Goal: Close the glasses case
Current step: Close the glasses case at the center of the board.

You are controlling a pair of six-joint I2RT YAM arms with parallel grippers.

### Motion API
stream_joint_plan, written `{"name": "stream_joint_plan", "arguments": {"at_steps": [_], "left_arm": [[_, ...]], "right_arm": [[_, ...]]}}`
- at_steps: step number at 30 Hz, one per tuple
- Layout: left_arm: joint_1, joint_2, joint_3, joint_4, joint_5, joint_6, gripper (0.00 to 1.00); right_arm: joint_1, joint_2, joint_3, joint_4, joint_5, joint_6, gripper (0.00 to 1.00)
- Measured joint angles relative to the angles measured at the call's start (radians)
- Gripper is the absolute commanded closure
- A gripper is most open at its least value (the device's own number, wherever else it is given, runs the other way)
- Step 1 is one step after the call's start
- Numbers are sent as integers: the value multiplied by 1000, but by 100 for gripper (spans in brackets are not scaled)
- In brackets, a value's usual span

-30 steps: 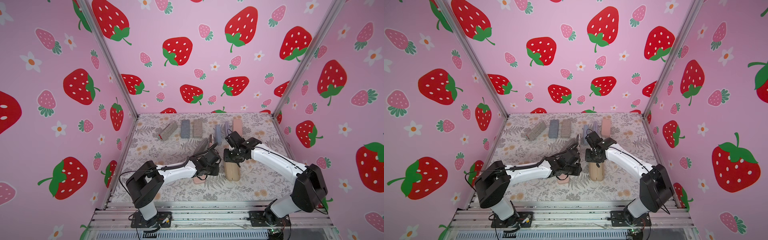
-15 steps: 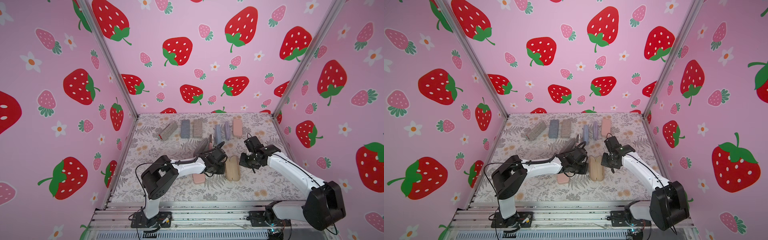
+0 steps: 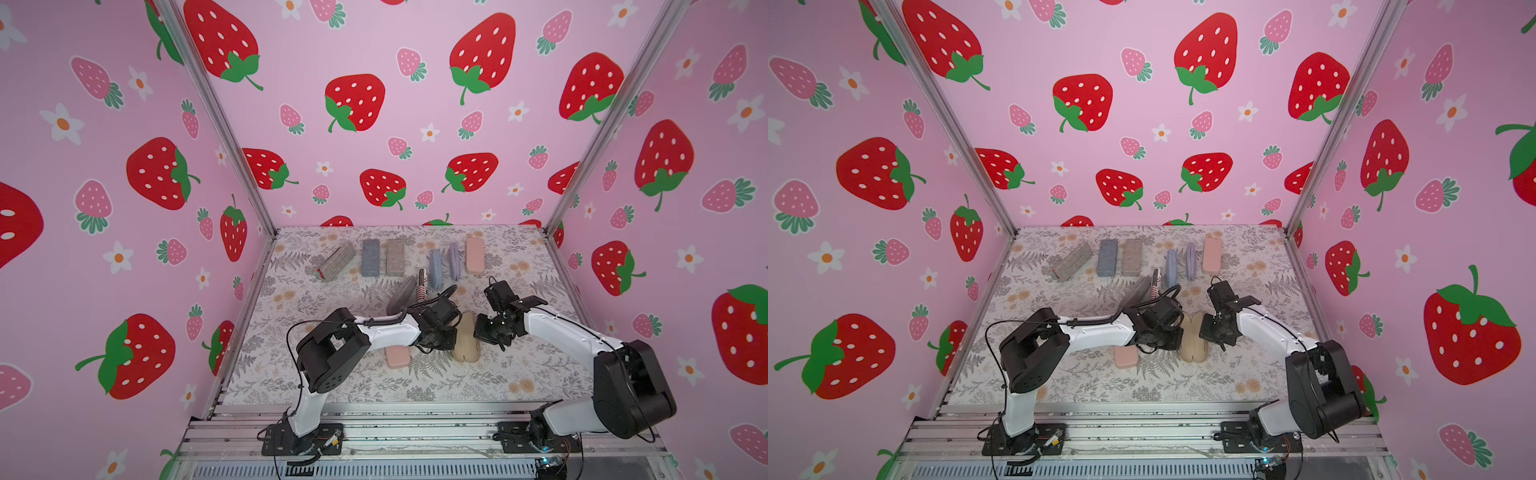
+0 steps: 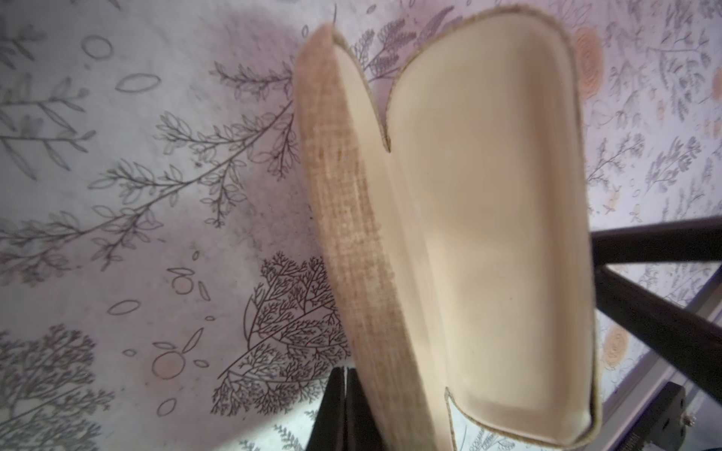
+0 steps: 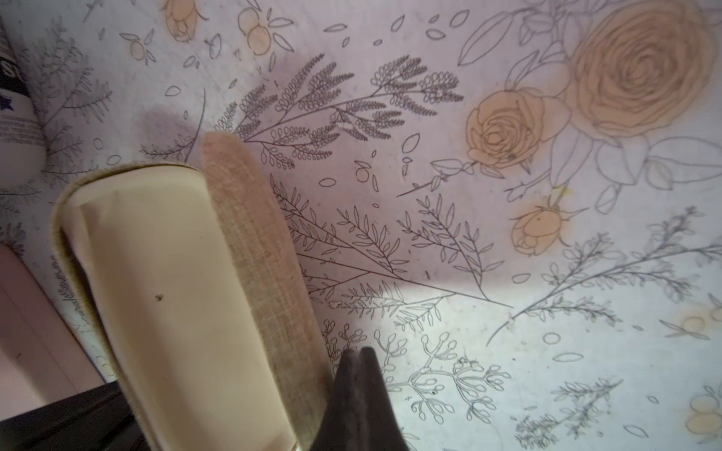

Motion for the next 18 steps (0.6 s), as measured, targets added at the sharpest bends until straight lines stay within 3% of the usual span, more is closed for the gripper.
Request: {"name": "stream_joint_plan", "arguments": {"at_steps": [18], "left_arm": [[-14,47,82,-101,-20,0,100]], "right_arm": [[0,-11,-31,134,-204,-27,99]]}}
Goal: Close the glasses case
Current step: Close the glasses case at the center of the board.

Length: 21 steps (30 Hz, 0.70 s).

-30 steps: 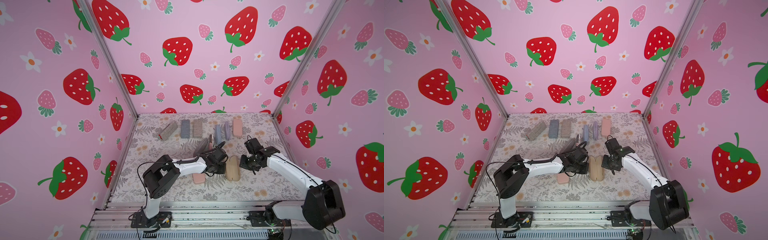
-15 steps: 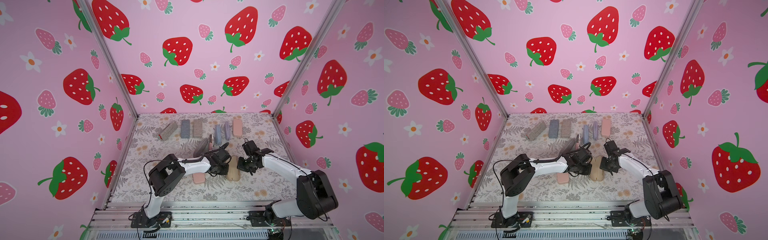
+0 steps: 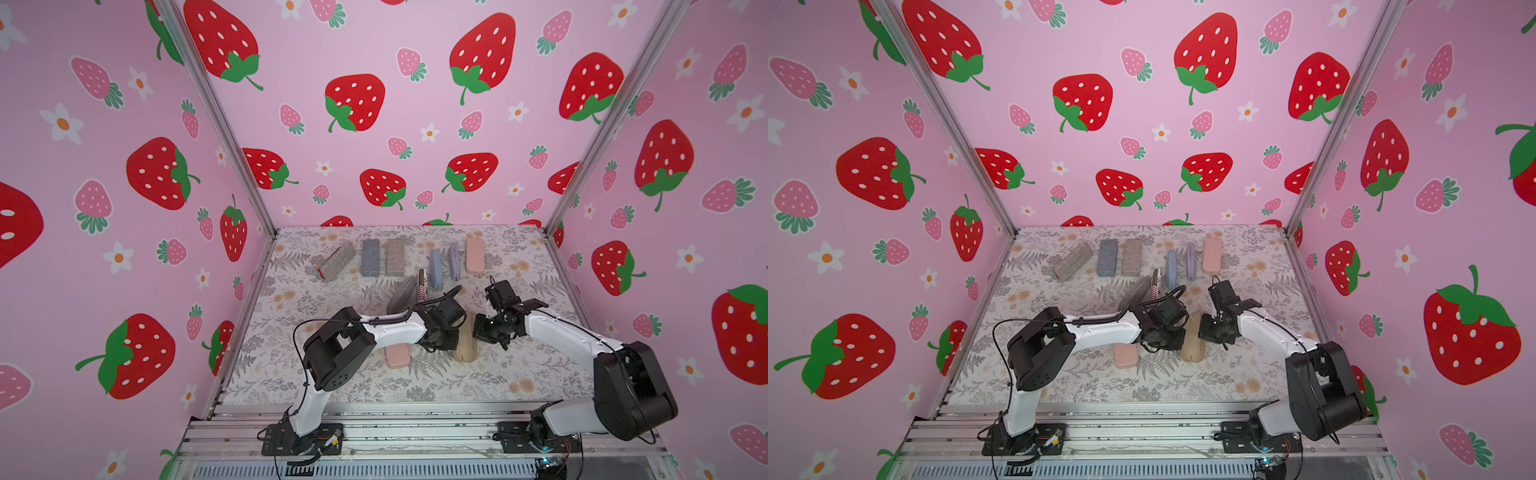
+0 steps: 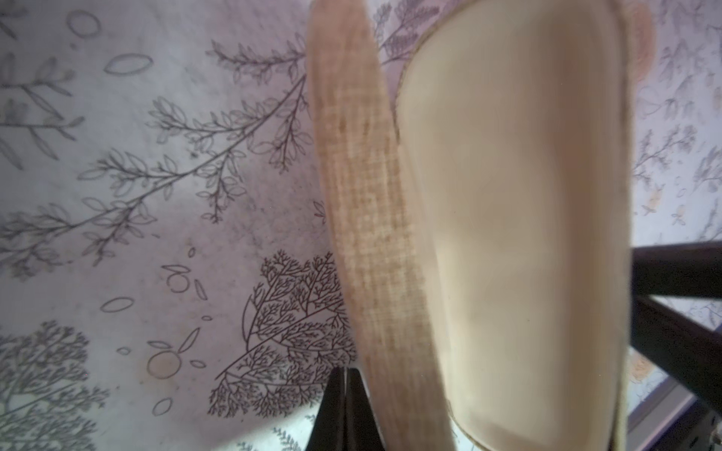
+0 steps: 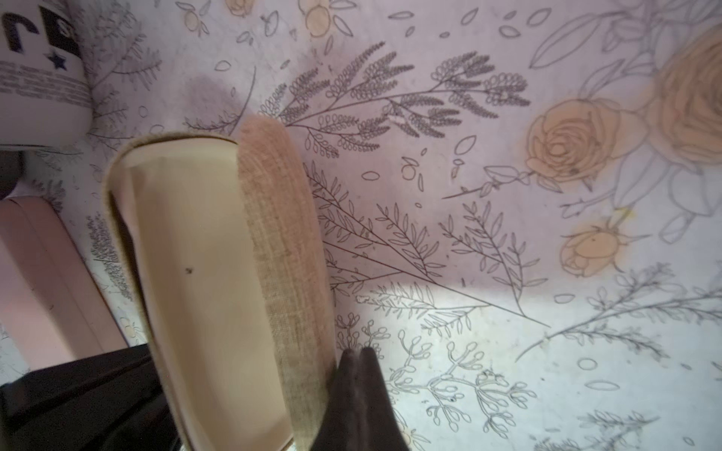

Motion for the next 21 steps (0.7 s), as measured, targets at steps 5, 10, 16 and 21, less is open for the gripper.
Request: {"name": "stream_joint_plan", "arguments": {"at_steps": [5,10,16,21], "left_arm": [[0,1,11,-34,1,0,100],[-3,2,23,-34,11,1,100],[-23,7,40,-29,41,5,100],[-29,7,40,-25,47,8,100]], "right_arm": [[0,0,-2,33,-42,-1,99],[10,0,-2,57,-82,-1,98],[40,1,1,88,-111,-1,97],[43,-3,3,93,-101,3,87]]}}
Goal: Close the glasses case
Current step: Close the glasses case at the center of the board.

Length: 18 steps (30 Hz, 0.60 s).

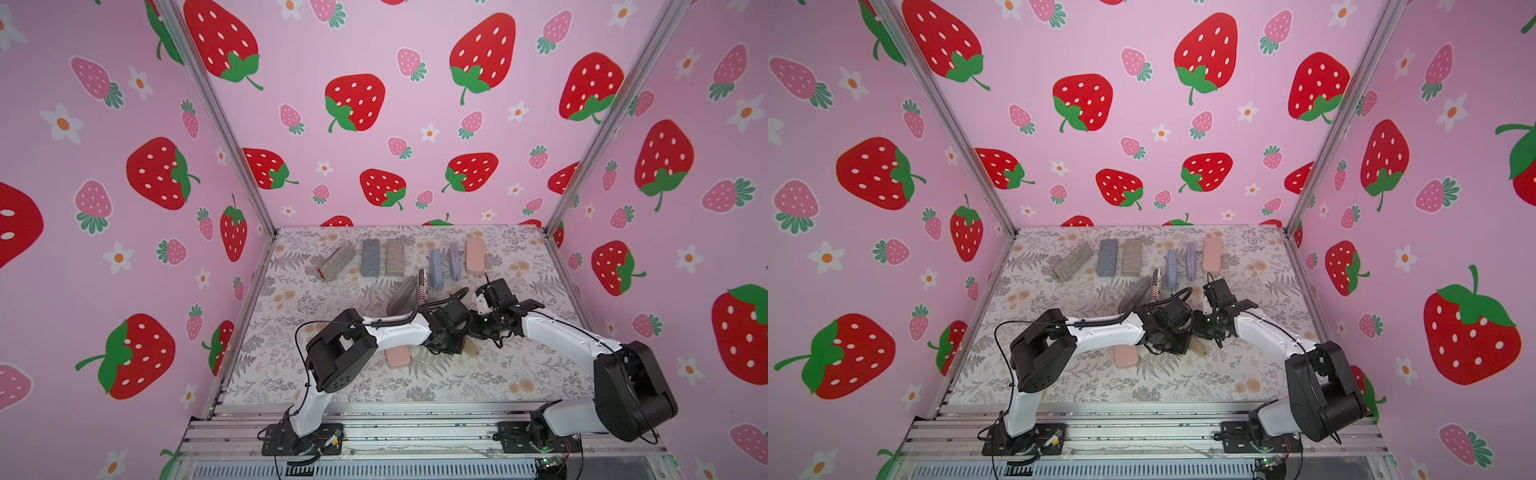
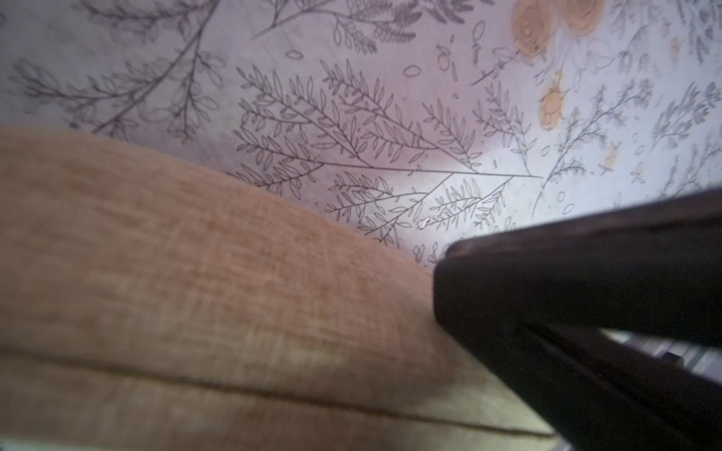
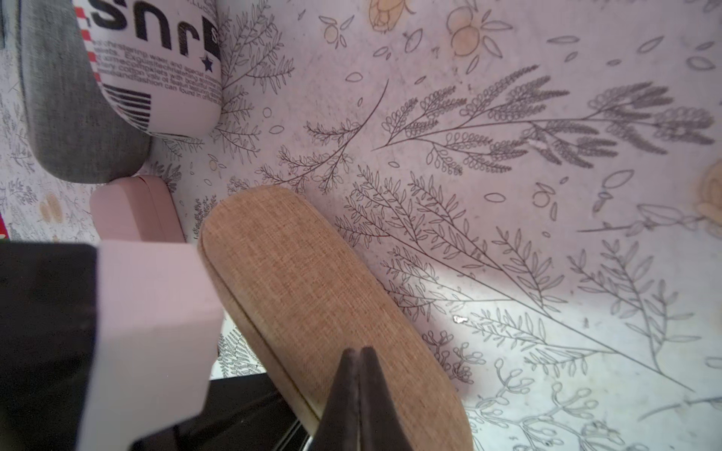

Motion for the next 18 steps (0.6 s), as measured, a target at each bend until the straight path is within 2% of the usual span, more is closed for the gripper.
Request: {"name": "stream_joint_plan", "arguments": {"at_steps": [9,14,15,18], "left_arm": [[0,-50,-18,17,-53,11,100],[3,-116,-39,16,-90,16,100],[5,-126,-42,15,-96,16,100],[8,-156,-58,13,-114,17,100]], "right_arm": [[17,-75,13,-71,76,-2,59],[22,-130,18,-117,112,-16,49],[24,-138,21,-126,116,-23,44],[32,-144,48,-158,129,-52,37]]}}
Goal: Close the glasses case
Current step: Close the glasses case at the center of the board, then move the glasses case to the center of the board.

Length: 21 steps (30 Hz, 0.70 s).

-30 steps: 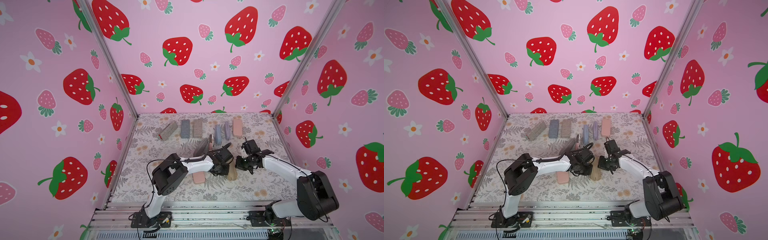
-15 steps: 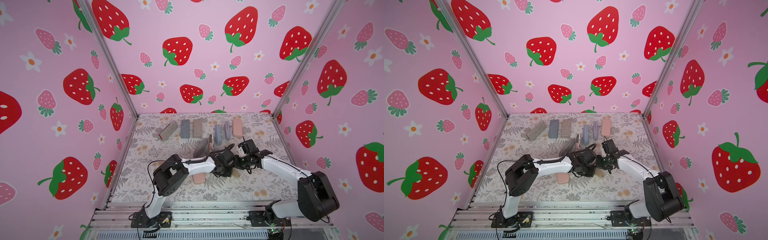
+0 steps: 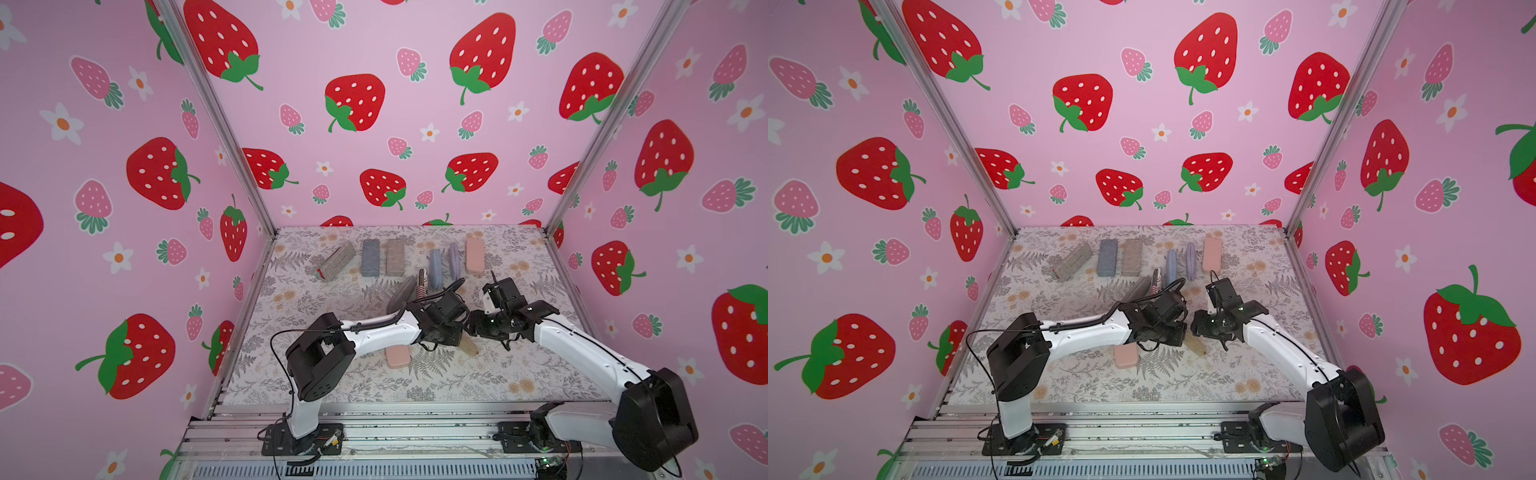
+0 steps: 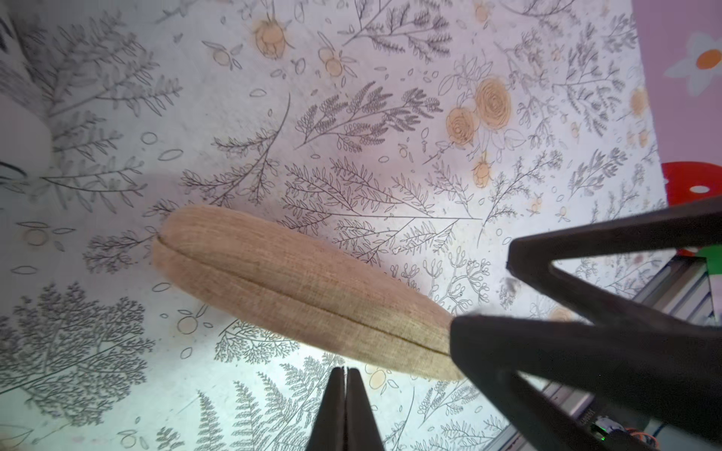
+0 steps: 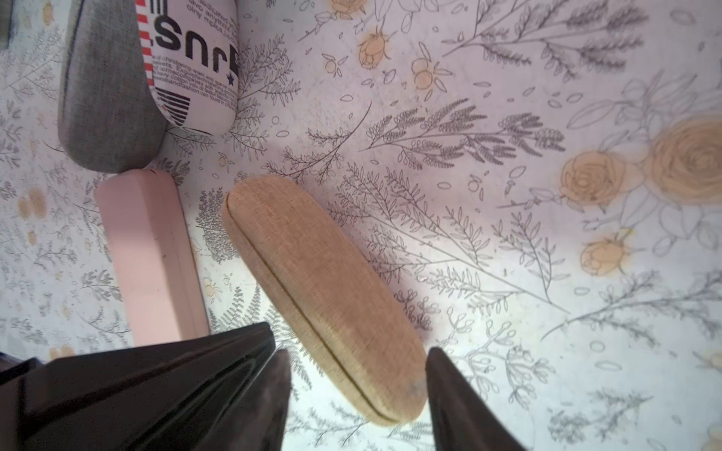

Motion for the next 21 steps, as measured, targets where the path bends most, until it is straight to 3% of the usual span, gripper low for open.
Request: {"name": "stream_joint_plan", "arguments": {"at_steps": [3,8,12,15,21], "left_arm": [[6,-35,-29,-2,-18,2,96],[23,-131,-109,-10,-57,0,54],[53,-234,-183,-21,-91,-4,32],[87,-318,-241,-28,-113,-2,26],[174,-489,-356,-39,-137,-3,23]], "right_arm": [[13,14,34,-24,8,-30,34],[63,72,77,-53,38,-81,31],[88,119,95,-69,54,-114,29],[98,169,116,-79,71,-136,29],[102,269,143,-87,94,-163,31]]}}
